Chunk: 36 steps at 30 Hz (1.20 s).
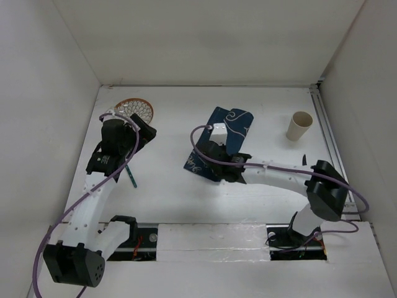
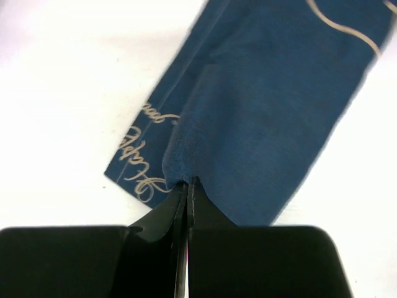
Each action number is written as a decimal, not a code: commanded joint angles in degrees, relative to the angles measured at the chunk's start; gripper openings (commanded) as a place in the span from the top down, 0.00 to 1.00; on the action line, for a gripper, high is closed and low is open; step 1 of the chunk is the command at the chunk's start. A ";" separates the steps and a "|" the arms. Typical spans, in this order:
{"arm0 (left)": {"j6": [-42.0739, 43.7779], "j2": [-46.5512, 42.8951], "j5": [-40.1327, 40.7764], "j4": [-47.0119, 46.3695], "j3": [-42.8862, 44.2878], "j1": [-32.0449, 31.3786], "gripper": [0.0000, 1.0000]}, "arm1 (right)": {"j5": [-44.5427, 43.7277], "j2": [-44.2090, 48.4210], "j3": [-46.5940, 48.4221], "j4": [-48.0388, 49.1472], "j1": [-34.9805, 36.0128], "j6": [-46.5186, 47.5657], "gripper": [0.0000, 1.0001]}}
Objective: Set the dinner table for one person
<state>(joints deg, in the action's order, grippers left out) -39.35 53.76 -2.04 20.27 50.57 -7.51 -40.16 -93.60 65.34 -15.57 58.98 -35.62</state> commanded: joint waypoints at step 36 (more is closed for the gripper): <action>1.65 52.23 -9.29 -14.30 17.73 -25.54 0.19 | -12.04 36.46 -29.56 -1.04 1.14 -35.58 1.00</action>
<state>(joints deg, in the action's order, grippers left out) -38.76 105.71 -12.93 5.17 67.99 -33.41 -52.69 -59.42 36.58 -21.06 59.68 -72.90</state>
